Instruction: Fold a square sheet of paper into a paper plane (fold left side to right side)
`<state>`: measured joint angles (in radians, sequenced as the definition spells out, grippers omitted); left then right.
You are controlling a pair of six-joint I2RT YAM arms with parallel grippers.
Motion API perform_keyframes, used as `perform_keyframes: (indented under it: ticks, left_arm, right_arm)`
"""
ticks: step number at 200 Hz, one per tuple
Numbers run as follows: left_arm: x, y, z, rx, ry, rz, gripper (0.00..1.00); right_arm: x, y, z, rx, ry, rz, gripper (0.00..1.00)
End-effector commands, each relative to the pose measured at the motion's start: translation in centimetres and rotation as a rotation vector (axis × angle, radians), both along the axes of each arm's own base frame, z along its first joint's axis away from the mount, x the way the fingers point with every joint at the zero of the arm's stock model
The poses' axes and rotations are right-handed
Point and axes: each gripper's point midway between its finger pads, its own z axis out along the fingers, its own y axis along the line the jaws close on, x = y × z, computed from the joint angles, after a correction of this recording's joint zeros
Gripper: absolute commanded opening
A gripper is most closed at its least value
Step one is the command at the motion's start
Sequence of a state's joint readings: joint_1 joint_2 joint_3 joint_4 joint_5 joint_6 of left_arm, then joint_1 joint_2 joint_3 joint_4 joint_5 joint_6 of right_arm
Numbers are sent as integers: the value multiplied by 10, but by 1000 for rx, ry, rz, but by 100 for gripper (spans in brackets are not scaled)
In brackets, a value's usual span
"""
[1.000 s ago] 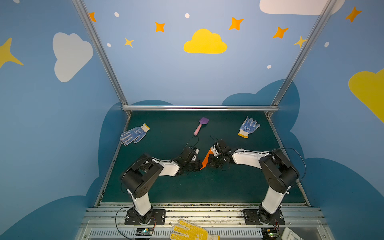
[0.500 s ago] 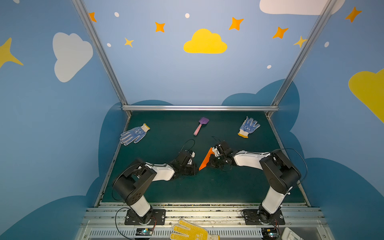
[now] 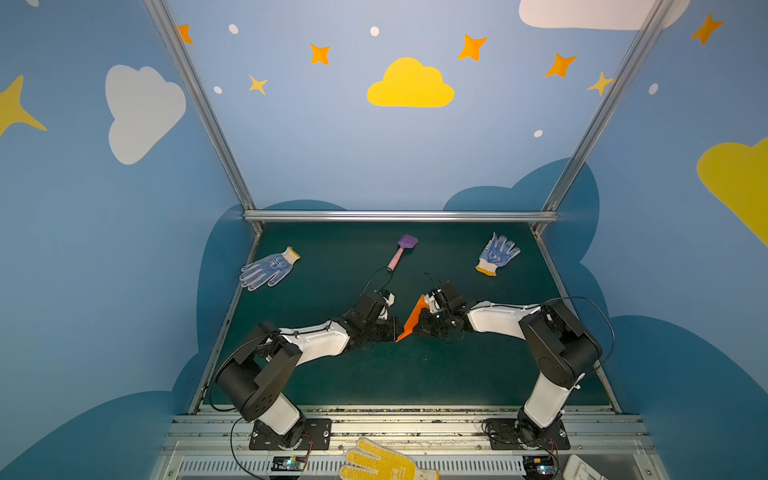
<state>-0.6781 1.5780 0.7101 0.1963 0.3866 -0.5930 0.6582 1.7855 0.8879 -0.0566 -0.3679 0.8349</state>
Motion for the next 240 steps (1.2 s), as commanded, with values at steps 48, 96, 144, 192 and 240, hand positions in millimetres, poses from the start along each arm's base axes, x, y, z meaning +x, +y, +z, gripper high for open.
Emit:
perform_keyframes:
  ticks: [48, 96, 144, 192, 240]
  left_arm:
    - [0, -10, -32, 27, 78, -15, 3]
    - [-8, -1, -49, 60, 103, -4, 3]
    - [-15, 9, -59, 85, 119, 8, 4]
    - [-23, 23, -65, 96, 131, 34, 3]
    - [-38, 50, -78, 61, 199, 109, 3]
  right_arm:
    - [-18, -17, -35, -108, 84, -18, 0]
    - [-19, -17, -36, -109, 86, -19, 0]
    - [-19, -17, -36, -109, 89, -21, 0]
    - [-19, -18, -36, -113, 86, -20, 0]
    - [-18, -17, -35, -112, 86, -21, 0]
